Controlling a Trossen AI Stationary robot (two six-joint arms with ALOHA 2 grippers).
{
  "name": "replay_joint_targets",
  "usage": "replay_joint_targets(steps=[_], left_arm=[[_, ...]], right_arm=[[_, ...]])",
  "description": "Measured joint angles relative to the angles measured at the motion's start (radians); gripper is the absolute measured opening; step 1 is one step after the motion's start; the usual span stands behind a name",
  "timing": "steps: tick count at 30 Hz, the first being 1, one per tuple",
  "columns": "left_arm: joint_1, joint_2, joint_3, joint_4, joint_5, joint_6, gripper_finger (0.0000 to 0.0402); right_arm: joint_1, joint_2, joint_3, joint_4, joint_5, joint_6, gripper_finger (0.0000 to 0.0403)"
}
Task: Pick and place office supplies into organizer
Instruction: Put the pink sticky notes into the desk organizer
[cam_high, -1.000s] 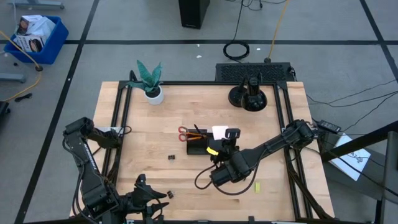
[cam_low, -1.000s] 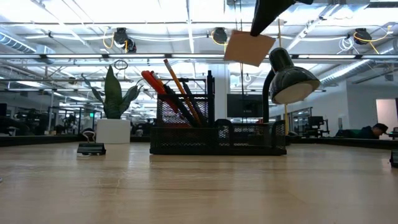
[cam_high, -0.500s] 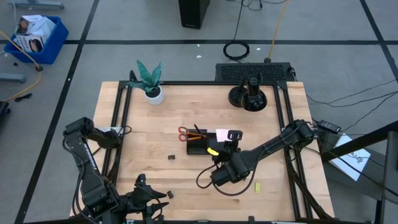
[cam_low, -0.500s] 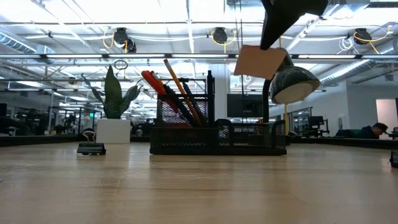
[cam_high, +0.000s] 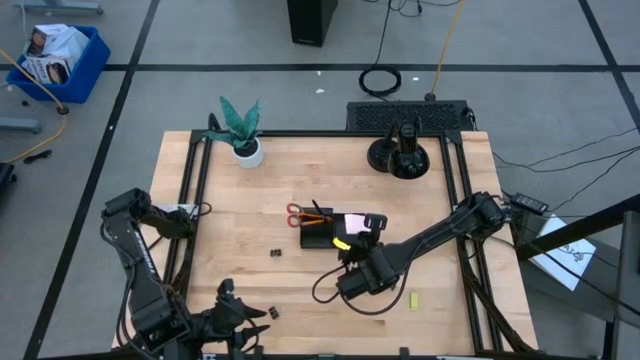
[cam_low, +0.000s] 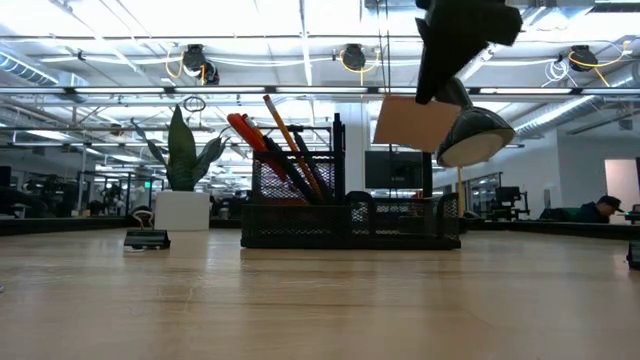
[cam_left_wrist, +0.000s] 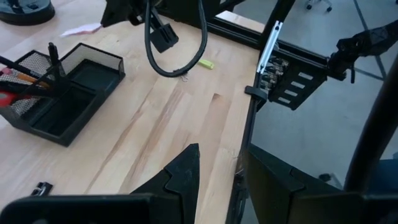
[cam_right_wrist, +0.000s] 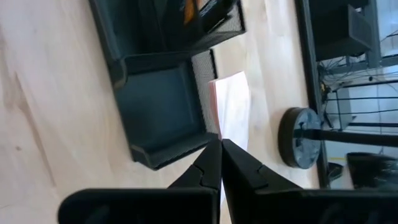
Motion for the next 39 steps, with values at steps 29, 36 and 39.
replay_joint_targets(steps=[29, 36, 39], left_arm=[[0.0, 0.0, 0.0, -0.049, -0.004, 0.054, 0.0124], [0.001, 0.0, 0.0, -0.049, -0.004, 0.06, 0.0124], [0.001, 0.0, 0.0, -0.049, -0.004, 0.06, 0.0124]], right_arm=[[-0.034, -0.001, -0.043, 0.144, -0.018, -0.066, 0.0], [-0.034, 0.001, -0.043, 0.146, -0.068, -0.066, 0.0], [-0.033, 0.007, -0.043, 0.156, -0.072, -0.07, 0.0]])
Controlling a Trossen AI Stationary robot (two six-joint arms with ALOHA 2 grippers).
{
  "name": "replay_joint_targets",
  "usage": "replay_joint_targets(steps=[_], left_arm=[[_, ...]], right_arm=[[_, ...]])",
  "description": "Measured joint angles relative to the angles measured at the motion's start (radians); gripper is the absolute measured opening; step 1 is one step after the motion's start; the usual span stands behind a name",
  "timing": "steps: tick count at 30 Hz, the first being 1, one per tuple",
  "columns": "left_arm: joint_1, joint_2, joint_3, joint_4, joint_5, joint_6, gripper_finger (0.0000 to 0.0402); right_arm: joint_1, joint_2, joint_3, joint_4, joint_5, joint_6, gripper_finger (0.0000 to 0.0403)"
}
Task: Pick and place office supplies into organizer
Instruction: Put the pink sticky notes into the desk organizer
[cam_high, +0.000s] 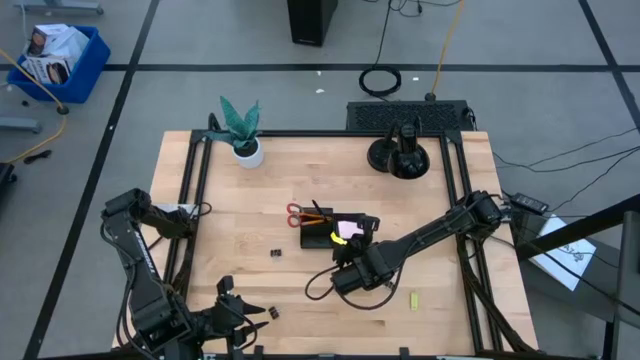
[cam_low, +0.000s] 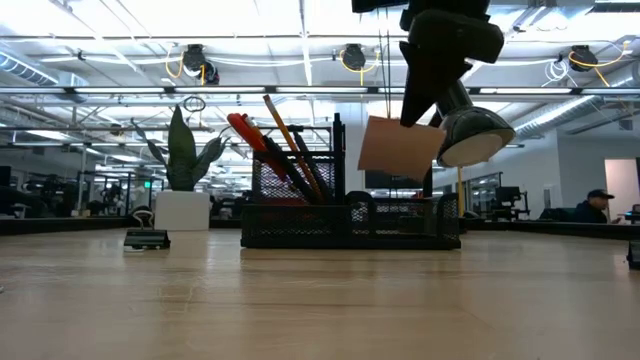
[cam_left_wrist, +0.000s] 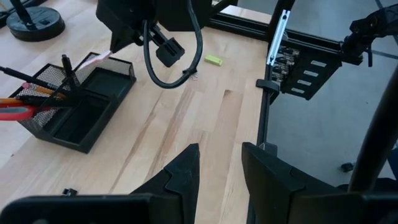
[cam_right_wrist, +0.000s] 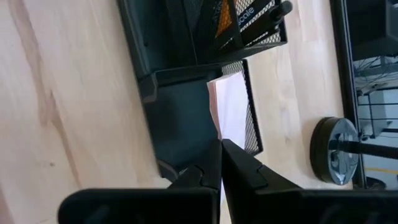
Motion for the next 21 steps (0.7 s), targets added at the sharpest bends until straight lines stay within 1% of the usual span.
replay_joint_targets(steps=[7, 19, 21], left_arm=[[0.0, 0.0, 0.0, 0.0, -0.001, 0.001, 0.0124], [0.0, 0.0, 0.0, 0.0, -0.002, 0.001, 0.0124], [0.0, 0.0, 0.0, 0.0, -0.002, 0.001, 0.0124]], right_arm=[[0.0, 0.006, 0.0, 0.019, -0.024, -0.006, 0.0], [-0.004, 0.006, -0.014, 0.068, -0.03, -0.02, 0.0], [-0.008, 0.006, -0.028, 0.069, -0.052, -0.019, 0.0]])
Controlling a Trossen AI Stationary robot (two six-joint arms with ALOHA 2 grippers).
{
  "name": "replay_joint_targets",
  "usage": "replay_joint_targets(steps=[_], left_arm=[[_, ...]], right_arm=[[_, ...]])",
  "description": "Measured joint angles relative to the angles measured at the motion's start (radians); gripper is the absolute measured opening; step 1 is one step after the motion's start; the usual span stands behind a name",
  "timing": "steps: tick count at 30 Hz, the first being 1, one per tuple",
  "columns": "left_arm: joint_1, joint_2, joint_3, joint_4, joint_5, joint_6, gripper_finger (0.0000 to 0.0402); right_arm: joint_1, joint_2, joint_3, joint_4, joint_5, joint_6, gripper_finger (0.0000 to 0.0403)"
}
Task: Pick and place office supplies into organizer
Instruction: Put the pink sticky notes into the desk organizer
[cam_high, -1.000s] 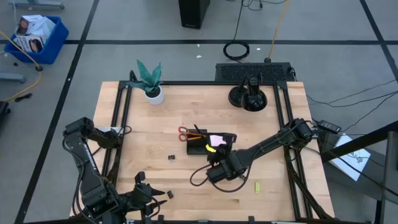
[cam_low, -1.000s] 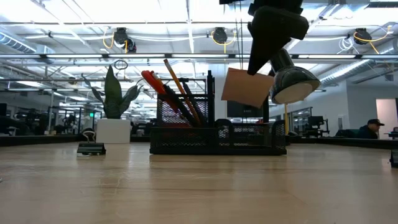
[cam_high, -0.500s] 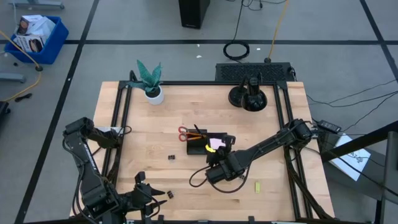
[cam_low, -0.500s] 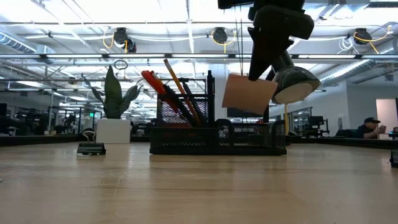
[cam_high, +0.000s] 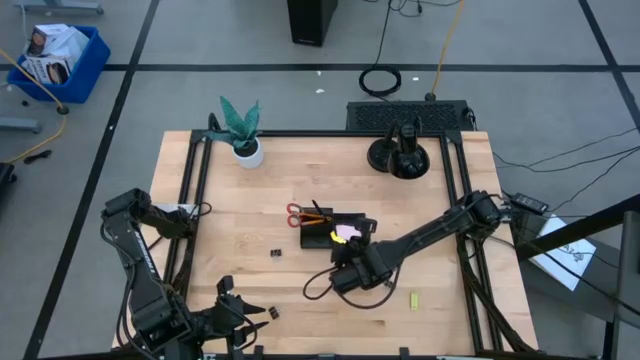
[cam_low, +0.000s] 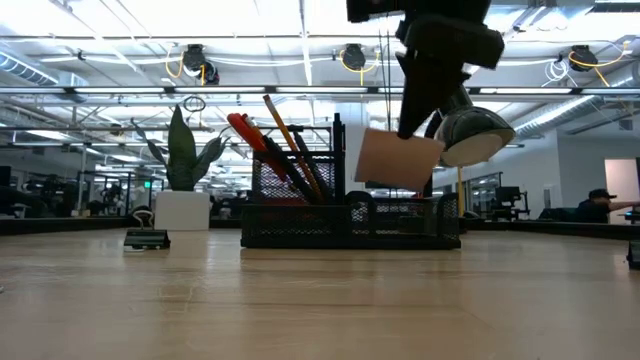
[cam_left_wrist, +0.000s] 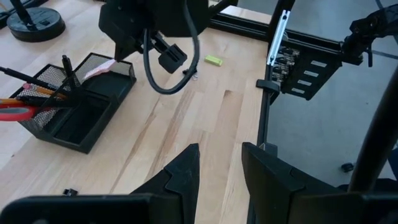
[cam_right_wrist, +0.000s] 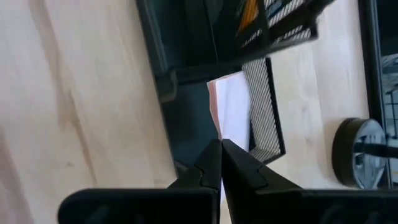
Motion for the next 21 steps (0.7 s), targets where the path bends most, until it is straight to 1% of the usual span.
replay_joint_targets(steps=[7, 21], left_arm=[[0.0, 0.0, 0.0, 0.0, -0.001, 0.005, 0.0124], [0.0, 0.0, 0.0, 0.0, -0.014, 0.005, 0.0124]], right_arm=[[-0.003, 0.001, -0.052, 0.003, -0.004, 0.003, 0.0], [-0.026, 0.001, -0.053, 0.061, 0.003, -0.034, 0.0]])
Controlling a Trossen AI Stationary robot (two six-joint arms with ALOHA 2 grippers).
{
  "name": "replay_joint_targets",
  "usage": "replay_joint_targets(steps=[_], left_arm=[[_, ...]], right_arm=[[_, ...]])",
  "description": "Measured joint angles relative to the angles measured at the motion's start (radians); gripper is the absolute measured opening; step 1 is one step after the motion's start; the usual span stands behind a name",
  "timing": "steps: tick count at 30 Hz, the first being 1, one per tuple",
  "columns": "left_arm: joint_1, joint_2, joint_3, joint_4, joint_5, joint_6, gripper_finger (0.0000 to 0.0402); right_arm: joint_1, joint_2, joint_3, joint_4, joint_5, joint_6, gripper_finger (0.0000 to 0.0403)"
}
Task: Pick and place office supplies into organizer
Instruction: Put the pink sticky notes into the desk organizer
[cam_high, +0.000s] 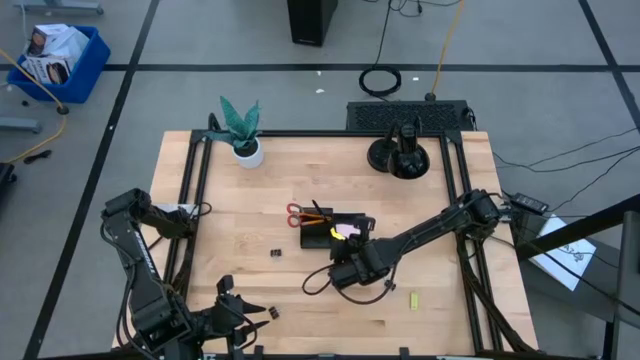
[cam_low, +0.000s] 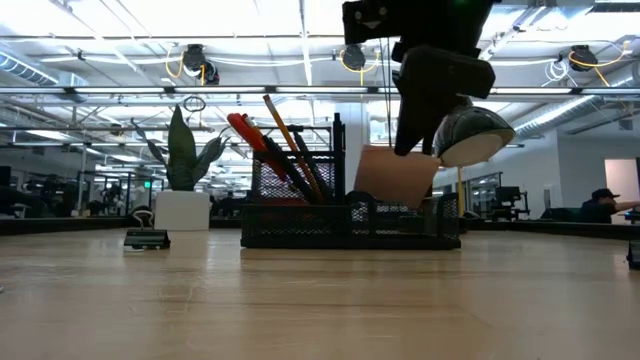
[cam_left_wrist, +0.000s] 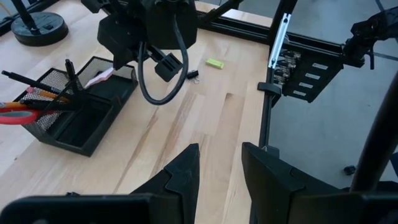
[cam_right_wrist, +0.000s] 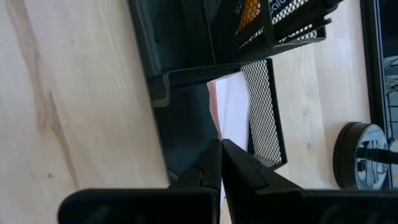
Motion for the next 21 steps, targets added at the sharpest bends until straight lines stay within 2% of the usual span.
replay_joint_targets(steps=[11, 21], left_arm=[[0.0, 0.0, 0.0, 0.002, 0.0, 0.001, 0.0124], [0.0, 0.0, 0.0, -0.001, -0.001, 0.004, 0.0124]], right_arm=[[-0.023, 0.0, -0.003, 0.015, -0.004, -0.017, 0.0], [-0.036, 0.0, -0.093, 0.057, -0.006, -0.019, 0.0]])
